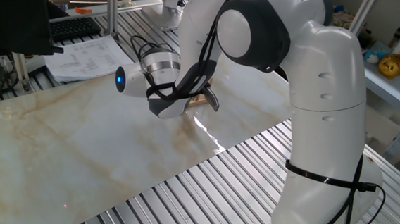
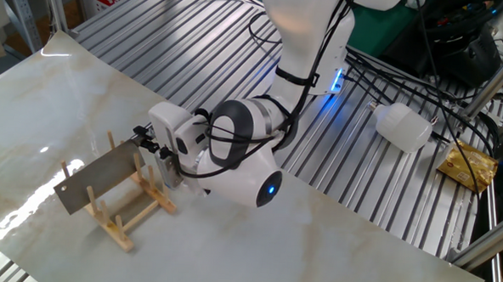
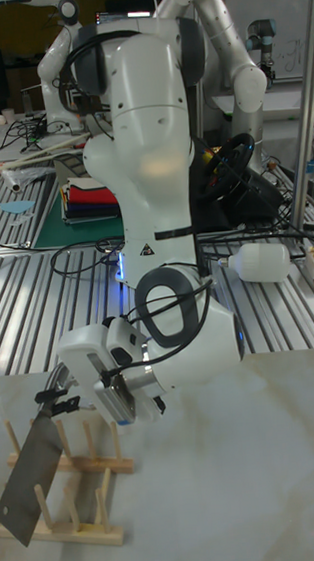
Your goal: Put the knife on the knife rack
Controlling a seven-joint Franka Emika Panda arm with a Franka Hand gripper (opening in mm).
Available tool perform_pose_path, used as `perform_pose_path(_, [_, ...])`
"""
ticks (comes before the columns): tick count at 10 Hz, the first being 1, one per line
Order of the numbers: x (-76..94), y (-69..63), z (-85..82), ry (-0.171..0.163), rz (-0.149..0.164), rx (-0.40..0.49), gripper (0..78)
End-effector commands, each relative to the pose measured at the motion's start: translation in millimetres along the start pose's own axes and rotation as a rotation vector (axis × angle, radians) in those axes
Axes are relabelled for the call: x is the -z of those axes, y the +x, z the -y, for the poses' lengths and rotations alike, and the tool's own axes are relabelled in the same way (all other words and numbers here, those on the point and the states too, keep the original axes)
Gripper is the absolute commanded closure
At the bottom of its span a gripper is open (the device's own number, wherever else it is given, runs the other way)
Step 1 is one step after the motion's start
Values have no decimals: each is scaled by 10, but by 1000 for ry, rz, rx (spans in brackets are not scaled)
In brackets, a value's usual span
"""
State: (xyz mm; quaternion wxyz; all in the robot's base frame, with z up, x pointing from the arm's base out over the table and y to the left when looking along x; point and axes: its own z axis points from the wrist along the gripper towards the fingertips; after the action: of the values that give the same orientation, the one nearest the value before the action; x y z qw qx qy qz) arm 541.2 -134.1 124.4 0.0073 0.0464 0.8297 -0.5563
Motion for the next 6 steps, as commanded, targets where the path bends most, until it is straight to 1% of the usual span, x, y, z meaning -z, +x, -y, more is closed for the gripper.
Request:
perform_pose_path(1, [-11,-6,0,-1,0,-7,764])
perform_pose_path(6, [-15,-9,-21,0,-2,16,764])
